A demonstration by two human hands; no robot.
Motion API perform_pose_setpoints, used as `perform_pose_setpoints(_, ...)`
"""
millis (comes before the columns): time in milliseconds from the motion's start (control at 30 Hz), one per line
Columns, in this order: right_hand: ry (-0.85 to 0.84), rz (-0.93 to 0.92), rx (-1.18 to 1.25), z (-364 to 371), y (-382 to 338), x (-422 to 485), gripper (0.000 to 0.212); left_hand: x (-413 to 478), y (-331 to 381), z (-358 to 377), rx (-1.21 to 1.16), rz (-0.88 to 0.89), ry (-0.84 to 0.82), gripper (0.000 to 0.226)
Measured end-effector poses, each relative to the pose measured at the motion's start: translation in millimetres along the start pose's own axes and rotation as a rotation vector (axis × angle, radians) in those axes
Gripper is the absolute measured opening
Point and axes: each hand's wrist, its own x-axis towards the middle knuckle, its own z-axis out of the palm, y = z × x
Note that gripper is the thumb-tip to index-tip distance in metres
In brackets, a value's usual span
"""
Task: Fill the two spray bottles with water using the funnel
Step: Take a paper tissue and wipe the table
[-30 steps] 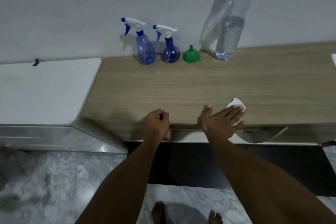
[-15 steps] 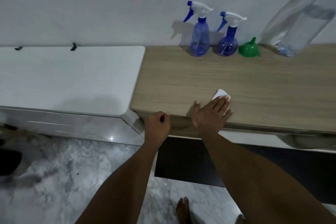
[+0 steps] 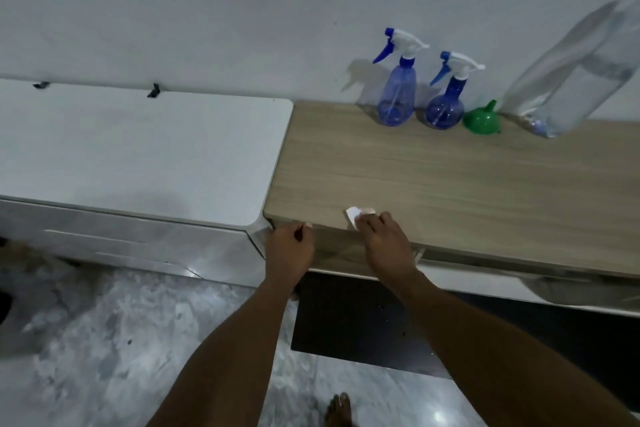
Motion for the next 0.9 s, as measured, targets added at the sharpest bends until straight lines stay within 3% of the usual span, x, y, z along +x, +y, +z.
perform_pose_setpoints(133, -0.129, -0.063, -0.027, -24, 18, -5, 0.044, 0, 27, 14, 0.030, 0.079, -0.052, 0.035)
perform_pose_setpoints(200, -0.257, 0.027, 0.095, -42, 27, 1, 0.027, 2, 40, 22, 0.082, 0.140, -0.059, 0.033)
perform_pose_setpoints(333, -0.502, 0.308, 0.421, -86, 66, 0, 0.023, -2, 74, 37, 0.118, 0.222, -0.109, 0.031)
perform_pose_setpoints(500, -0.445, 0.532, 0.413, -162, 143, -44, 0.013, -21, 132, 70, 0.132, 0.305, -0.184, 0.028)
perform_pose_setpoints(633, -0.451, 0.728, 0.386, -218, 208, -87, 0.049, -49, 193, 114, 0.151, 0.364, -0.284, 0.020)
perform_pose_setpoints(733, -0.390, 0.911, 0.481, -262, 251, -121, 0.058, -76, 243, 157, 0.156, 0.424, -0.417, 0.017)
perform_pose_setpoints(900, -0.260, 1.129, 0.867, -339, 318, -198, 0.037, -137, 332, 233, 0.160, 0.555, -0.595, 0.018)
